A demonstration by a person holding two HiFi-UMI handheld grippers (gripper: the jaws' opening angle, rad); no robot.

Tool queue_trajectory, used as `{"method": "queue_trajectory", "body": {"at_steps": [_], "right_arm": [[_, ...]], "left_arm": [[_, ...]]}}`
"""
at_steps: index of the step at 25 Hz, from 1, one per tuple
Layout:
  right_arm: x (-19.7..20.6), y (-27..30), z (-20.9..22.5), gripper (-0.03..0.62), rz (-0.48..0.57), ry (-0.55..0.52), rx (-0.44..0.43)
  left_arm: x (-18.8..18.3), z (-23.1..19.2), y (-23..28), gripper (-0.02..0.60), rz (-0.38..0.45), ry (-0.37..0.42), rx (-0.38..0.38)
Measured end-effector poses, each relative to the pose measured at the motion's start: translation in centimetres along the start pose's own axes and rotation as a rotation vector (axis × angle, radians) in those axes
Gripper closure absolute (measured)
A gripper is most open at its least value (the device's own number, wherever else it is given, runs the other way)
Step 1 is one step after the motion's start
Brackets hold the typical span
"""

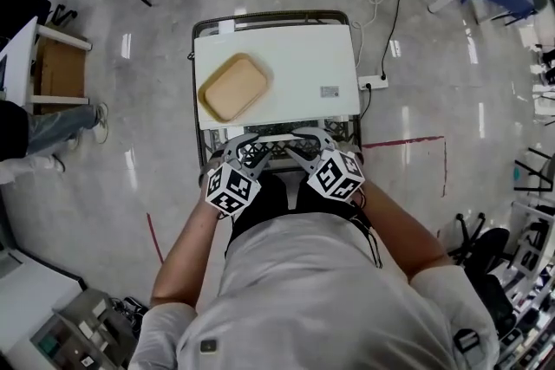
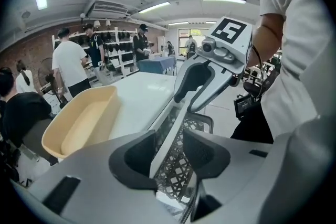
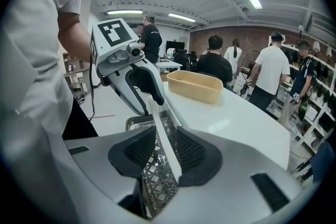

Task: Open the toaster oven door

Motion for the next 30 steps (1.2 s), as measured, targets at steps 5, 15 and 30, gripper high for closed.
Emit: {"method": "queue_trajectory", "body": {"at_steps": [5, 15, 30], "right_arm": [[1.0, 2.0, 0.0, 0.459, -0.090, -0.108, -0.006], [2.1, 4.8, -0.5, 0.468, -0.244, -0.267, 0.004], [1.5, 5.2, -1.4, 0.500, -0.344, -0.328, 0.132]], "left_arm": [[0.9, -0.1, 1.9, 0.402, -0.095, 0.045, 0.033], [2.5, -0.8, 4.5, 0.404, -0.229, 0.185, 0.004], [2.9, -0.3, 4.2, 0.485, -0.256, 0.380, -0.016]]}}
Point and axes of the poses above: the fingertips, and each gripper's own axes: y forward along the fingers, z to its right, x out of its underside, the point moved 4 cm from there along -y, backward along the fingers, and after that the axes turned 13 degrees about -z, right-handed, at the moved point
